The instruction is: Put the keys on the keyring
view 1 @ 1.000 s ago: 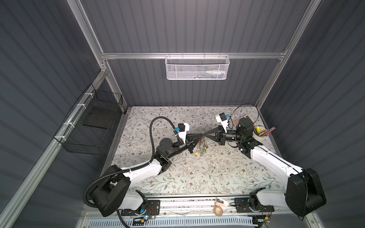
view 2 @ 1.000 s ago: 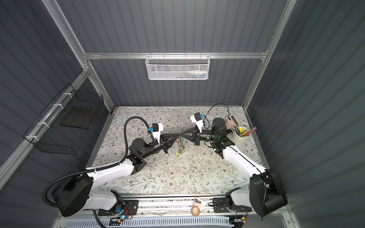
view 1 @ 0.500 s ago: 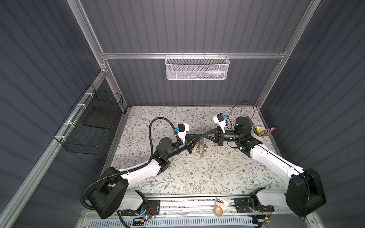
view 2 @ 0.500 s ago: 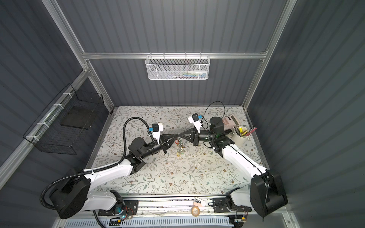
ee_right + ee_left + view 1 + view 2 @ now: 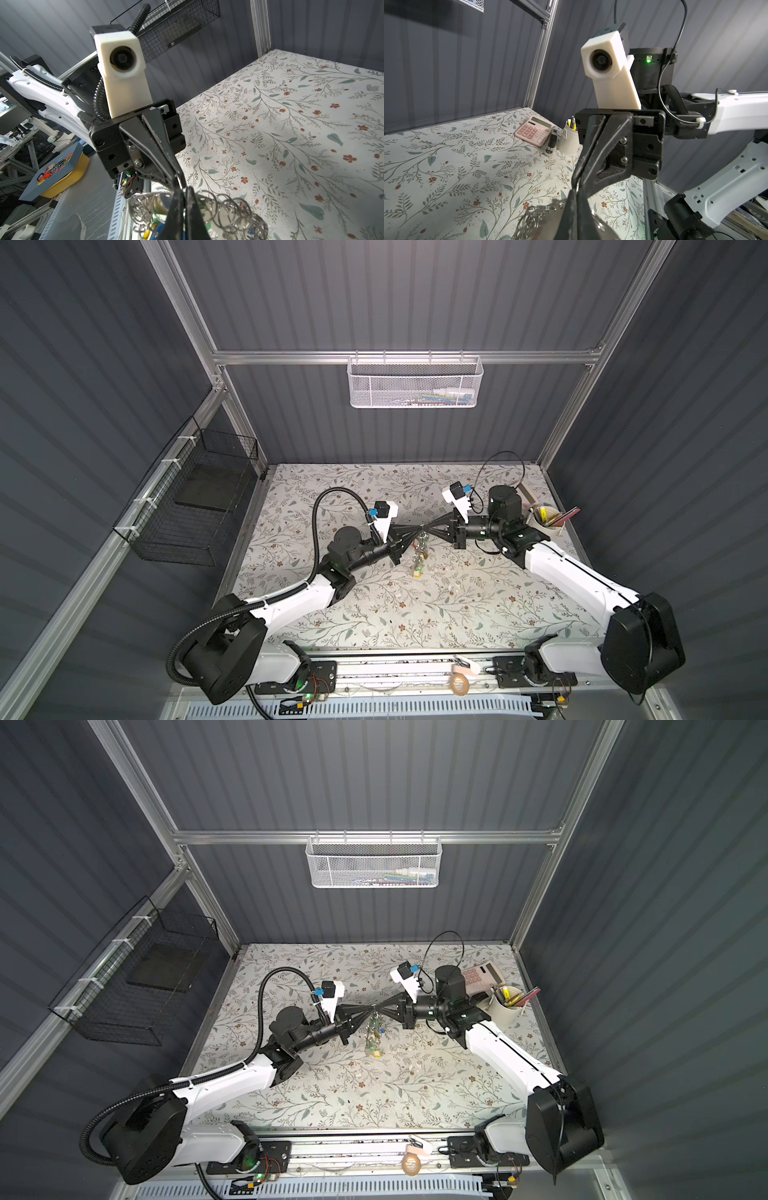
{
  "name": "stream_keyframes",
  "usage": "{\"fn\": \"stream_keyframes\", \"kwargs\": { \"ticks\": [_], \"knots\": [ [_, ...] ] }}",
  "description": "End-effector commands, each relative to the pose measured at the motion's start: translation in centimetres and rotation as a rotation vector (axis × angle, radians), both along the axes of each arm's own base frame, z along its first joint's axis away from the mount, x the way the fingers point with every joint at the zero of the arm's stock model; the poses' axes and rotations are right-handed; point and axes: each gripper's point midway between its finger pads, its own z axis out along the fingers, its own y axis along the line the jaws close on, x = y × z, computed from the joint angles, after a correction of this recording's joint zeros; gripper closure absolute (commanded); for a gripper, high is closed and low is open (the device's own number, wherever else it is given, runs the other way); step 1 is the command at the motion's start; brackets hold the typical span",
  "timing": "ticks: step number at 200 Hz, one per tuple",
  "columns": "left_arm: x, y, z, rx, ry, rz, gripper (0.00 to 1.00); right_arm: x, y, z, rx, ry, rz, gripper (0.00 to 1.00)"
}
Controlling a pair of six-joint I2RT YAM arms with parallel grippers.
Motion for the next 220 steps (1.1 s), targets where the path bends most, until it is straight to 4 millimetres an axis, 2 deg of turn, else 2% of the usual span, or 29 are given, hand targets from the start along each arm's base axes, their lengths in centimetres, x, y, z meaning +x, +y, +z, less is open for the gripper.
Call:
{"fn": "stream_keyframes", "kwargs": {
  "ticks": [1,81,121,151,192,220],
  "knots": [
    [-0.3,0.1,0.1,0.03,-0.028,-0.022,0.97,0.2,0.3,2.0,0.019,-0.065,0.009,1.0],
    [0.1,0.9,-0.5,0.057,0.001,-0.025,0.88,0.3,0.4,1.4,-0.016,-0.069,0.004,1.0],
    [0.4,2.8,-1.0,0.125,0.027,-0.011,0.73,1.0,0.3,0.7,-0.086,-0.099,-0.016,1.0],
    [-0.7,3.7,-1.2,0.245,-0.012,-0.044,0.61,1.0,0.2,0.5,-0.141,-0.144,-0.008,1.0],
    [-0.8,5.4,-0.6,0.462,-0.141,-0.043,0.61,0.2,0.5,0.1,-0.239,-0.22,0.025,1.0],
    [-0.7,5.3,-0.3,0.572,-0.188,-0.104,0.62,-0.7,0.8,0.3,-0.274,-0.239,0.059,1.0]
  ]
}}
